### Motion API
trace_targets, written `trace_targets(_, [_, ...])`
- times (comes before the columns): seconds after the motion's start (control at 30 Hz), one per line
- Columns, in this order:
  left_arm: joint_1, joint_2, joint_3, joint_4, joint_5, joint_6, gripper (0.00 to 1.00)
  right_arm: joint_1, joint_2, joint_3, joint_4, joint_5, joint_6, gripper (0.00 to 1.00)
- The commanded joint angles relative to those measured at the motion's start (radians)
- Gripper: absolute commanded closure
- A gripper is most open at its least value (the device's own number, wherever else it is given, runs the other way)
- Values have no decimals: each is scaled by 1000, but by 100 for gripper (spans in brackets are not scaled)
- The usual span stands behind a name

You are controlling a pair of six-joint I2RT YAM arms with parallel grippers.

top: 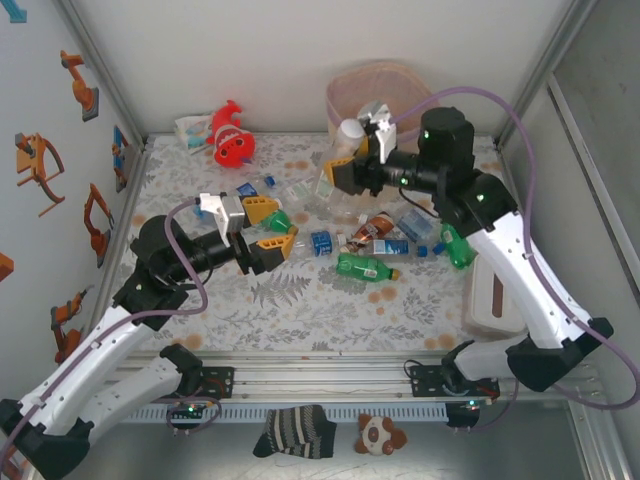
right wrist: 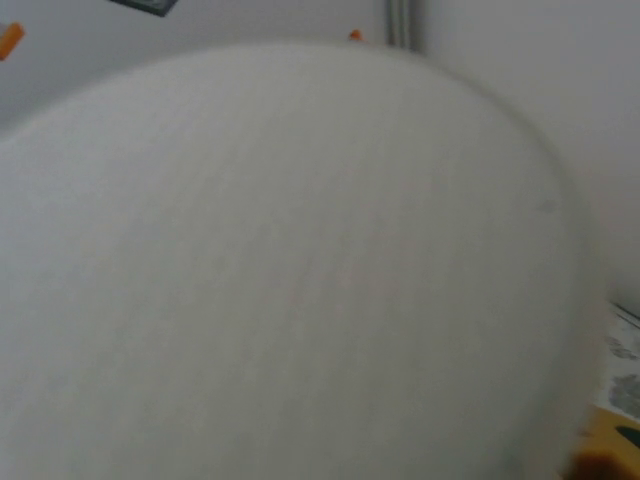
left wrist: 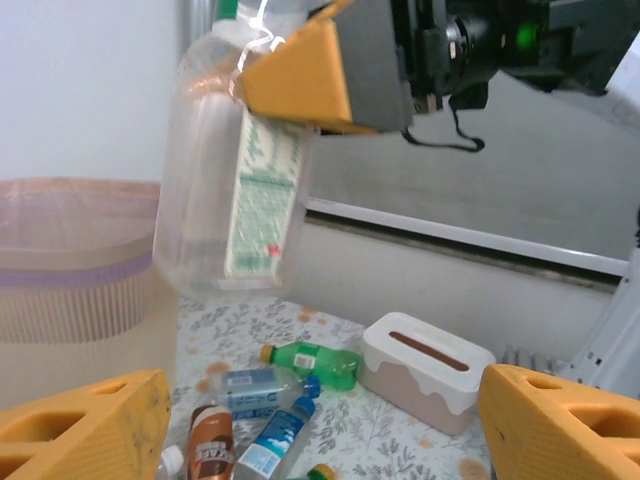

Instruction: Put the plastic bottles in the bin

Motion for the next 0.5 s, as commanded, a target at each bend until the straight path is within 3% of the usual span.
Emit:
trace_targets(0.0, [5,-15,-23,-22,-64,-8,20,-58,43,84,-51,136,31,55])
trace_targets(0.17, [5,-22,-29,-56,-101,-26,20,-155,145,217,-103,254,-4,55])
trace_targets(0.47, [5,-29,-26,-84,-56,-51,20,-267,441,561,-216,395,-79,55])
